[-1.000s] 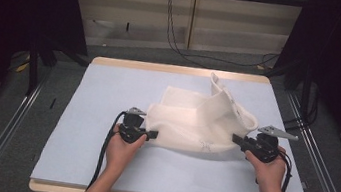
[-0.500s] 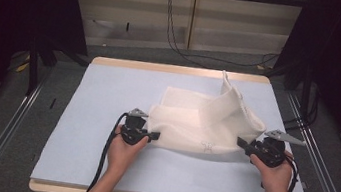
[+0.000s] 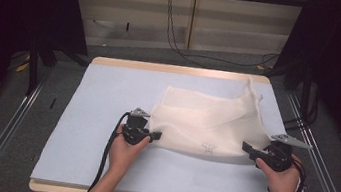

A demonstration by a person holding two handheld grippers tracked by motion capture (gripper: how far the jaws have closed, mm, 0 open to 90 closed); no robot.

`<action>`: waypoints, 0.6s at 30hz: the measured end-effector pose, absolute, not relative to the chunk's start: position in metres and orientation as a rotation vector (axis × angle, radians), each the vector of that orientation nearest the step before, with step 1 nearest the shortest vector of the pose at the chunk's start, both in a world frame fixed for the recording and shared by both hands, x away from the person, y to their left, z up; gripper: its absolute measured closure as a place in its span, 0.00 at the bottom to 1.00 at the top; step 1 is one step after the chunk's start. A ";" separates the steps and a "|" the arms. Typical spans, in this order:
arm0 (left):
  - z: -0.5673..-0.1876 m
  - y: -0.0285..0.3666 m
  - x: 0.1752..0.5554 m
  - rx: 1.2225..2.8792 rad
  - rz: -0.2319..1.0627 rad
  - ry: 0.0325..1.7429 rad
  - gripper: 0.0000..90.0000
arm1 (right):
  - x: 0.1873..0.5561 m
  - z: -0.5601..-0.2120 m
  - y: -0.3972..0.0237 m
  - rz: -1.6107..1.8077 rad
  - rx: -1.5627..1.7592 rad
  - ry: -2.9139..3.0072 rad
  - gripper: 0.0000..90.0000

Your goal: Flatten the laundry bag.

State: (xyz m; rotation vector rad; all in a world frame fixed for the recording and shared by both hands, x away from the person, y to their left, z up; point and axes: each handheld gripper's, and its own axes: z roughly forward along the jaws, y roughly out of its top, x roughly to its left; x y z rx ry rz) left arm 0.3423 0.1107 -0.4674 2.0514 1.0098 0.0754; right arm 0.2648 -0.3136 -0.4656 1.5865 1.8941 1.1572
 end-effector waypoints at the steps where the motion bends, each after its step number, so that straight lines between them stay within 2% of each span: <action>1: -0.468 0.111 0.343 2.052 0.075 1.008 0.84 | 0.264 -0.466 -0.315 1.146 1.588 1.895 0.38; 2: -0.468 0.110 0.343 2.046 0.077 1.013 0.81 | 0.263 -0.467 -0.319 1.119 1.614 1.888 0.33; 9: -0.470 0.109 0.345 2.035 0.068 1.028 0.65 | 0.263 -0.471 -0.326 1.035 1.689 1.906 0.24; 15: -0.472 0.107 0.346 2.042 0.054 1.030 0.62 | 0.262 -0.471 -0.328 1.011 1.691 1.903 0.22; 18: -0.473 0.106 0.346 2.034 0.042 1.032 0.63 | 0.263 -0.471 -0.328 0.994 1.688 1.926 0.25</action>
